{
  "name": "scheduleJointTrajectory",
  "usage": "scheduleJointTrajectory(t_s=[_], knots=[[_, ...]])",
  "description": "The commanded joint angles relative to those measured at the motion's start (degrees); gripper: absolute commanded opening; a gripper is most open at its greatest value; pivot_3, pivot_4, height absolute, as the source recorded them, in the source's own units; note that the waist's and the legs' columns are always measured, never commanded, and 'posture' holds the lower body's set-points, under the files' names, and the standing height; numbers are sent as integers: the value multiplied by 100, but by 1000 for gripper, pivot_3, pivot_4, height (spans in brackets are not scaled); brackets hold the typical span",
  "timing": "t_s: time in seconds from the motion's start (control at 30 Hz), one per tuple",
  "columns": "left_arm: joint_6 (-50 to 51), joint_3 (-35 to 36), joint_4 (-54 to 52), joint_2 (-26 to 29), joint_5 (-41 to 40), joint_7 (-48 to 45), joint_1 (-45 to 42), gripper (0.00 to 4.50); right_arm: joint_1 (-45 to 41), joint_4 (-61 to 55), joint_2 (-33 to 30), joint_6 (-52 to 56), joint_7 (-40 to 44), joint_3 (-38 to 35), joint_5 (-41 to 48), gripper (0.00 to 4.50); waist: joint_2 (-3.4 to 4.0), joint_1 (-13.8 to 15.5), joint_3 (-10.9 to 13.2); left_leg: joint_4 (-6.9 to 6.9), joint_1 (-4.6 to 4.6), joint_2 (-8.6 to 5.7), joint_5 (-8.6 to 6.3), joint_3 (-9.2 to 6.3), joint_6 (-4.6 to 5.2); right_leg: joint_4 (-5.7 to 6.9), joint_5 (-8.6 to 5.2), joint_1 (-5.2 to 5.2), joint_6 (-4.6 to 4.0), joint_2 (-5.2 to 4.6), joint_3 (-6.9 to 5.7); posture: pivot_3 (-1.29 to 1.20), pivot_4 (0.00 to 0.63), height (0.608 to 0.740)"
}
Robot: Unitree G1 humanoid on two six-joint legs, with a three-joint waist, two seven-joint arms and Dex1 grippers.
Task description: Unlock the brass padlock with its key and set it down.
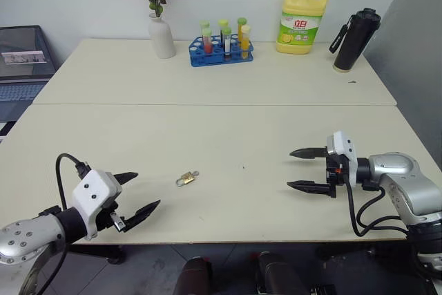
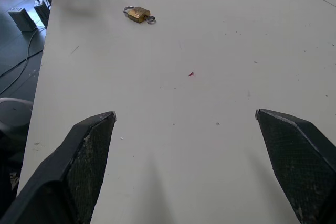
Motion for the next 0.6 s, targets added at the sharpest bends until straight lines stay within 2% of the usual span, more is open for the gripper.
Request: scheduleJointTrajectory(t_s=[0.03, 0.33, 0.5, 0.6], knots=[[-81, 57, -102, -4, -104, -50, -66, 4500, -31, -159, -64, -48, 7, -143, 35, 4466, 0, 1, 0, 0, 0, 0, 0, 0, 0, 0, 0, 0, 0, 0, 0, 0, 150, 740], [-271, 6, 120, 41, 163, -8, -307, 4500, -35, -363, -20, 89, -202, -122, 25, 4466, 0, 1, 0, 0, 0, 0, 0, 0, 0, 0, 0, 0, 0, 0, 0, 0, 150, 740], [-318, 184, 195, 61, -482, -578, -506, 4500, -44, -457, 20, 185, -366, -182, 104, 4466, 0, 3, 0, 1, 0, 0, 0, 1, 0, 1, 0, 0, 0, 0, 1, 0, 150, 740], [-547, 66, 376, 84, -249, -601, -563, 4500, -58, -590, 11, 395, -447, -231, 222, 4466, 0, 3, 0, 0, -1, 0, 0, 1, 0, 0, 0, 0, 0, 0, 1, 0, 150, 740]])
